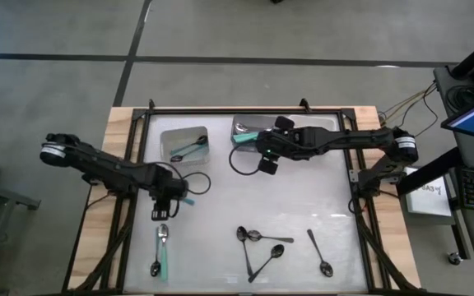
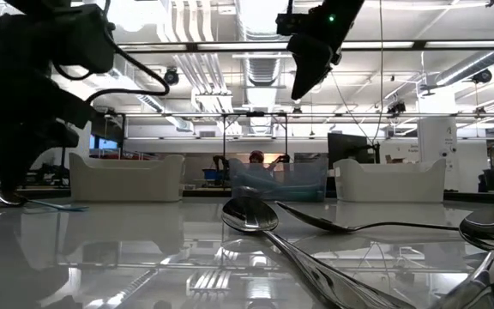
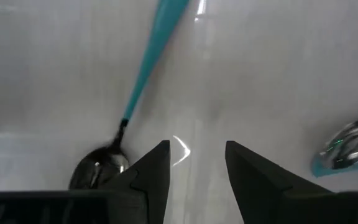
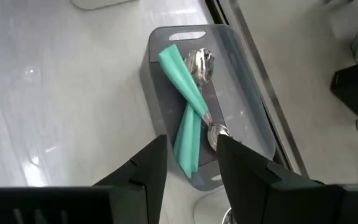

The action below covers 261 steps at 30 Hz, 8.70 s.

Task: Sort silverware by color (type)
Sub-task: Put the blue spoon into the gray bin, then put the green spoon into the black bin

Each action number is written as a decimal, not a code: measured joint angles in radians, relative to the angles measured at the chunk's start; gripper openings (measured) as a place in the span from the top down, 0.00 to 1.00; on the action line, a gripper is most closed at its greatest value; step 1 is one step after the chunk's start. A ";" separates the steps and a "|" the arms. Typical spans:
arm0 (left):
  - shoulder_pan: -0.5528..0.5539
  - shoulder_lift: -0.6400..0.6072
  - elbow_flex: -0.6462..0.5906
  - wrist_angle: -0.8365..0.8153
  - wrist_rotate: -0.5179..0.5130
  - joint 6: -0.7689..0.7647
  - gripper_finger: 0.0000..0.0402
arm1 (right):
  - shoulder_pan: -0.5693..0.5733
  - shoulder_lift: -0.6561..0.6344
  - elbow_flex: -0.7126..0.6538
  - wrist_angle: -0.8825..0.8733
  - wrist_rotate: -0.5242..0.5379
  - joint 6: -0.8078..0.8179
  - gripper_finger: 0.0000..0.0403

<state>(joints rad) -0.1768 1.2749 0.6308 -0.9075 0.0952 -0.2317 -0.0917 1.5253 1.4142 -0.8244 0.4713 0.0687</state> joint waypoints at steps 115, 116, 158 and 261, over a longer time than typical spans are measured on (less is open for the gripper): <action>0.275 0.098 0.287 0.294 0.287 -0.199 0.75 | 0.000 0.017 -0.107 -0.009 -0.002 -0.046 0.67; 0.231 0.098 0.287 0.280 0.251 -0.246 0.75 | 0.000 0.017 -0.113 -0.009 -0.002 -0.052 0.67; -0.735 0.334 0.286 0.139 -0.130 -1.831 0.75 | 0.000 0.017 -0.173 -0.005 -0.010 -0.041 0.67; 0.001 0.406 0.455 0.978 -1.122 -0.499 0.97 | -0.040 0.028 -0.556 1.338 -0.601 -0.001 0.52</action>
<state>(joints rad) -0.1757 1.6810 1.0863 0.0708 -1.0271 -0.7307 -0.1314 1.5536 0.8577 0.5135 -0.1301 0.0673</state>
